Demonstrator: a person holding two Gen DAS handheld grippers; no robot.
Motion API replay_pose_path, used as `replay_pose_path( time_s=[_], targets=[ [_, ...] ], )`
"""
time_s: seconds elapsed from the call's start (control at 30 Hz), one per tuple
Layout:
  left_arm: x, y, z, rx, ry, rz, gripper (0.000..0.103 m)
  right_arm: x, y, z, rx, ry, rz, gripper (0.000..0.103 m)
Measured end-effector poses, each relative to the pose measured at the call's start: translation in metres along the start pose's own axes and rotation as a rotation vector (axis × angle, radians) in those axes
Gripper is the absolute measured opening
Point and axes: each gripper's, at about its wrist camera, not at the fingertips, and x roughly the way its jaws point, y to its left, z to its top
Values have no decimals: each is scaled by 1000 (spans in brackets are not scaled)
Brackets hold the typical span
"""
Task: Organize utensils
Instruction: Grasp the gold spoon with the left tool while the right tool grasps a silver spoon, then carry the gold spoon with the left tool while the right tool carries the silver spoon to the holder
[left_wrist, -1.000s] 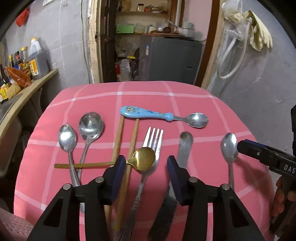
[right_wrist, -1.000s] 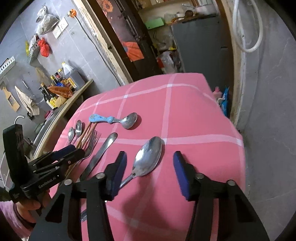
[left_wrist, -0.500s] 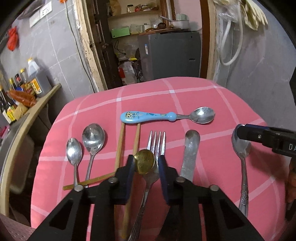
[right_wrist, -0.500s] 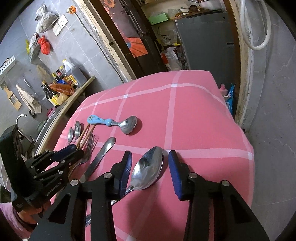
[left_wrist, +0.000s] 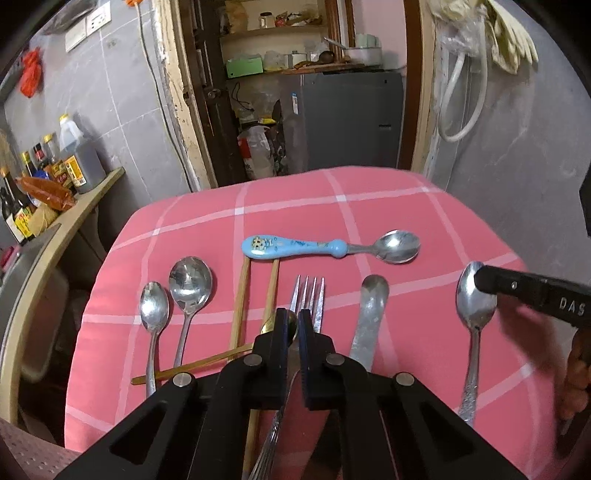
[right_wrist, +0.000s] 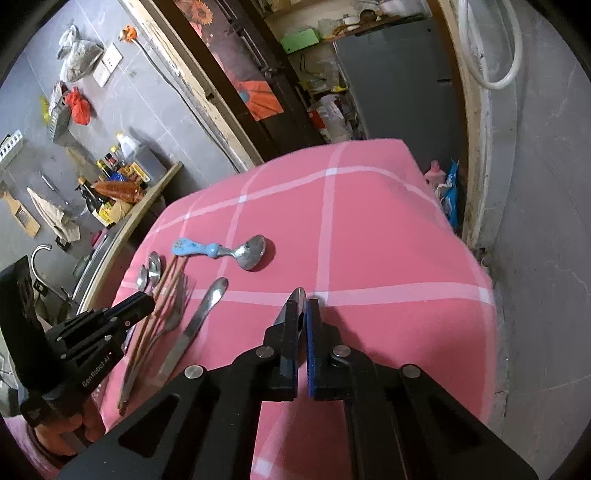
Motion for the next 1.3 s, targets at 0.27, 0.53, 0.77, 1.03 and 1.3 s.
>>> replay_pose_path(
  time_s=[0.27, 0.53, 0.77, 1.03, 1.3],
  targets=[
    [-41, 24, 8, -98, -32, -87, 4, -45, 28, 3, -16, -93, 4, 2],
    [-86, 59, 22, -243, -58, -240, 3, -98, 73, 7, -72, -190, -27, 2],
    [-132, 96, 31, -362, -111, -410, 3, -148, 126, 15, -113, -297, -53, 2],
    [-181, 149, 33, -434, -165, -541, 3, -186, 206, 22, -193, -397, -56, 2],
    [-211, 201, 24, -483, -222, -591, 3, -192, 282, 12, -262, -462, -31, 2]
  ],
)
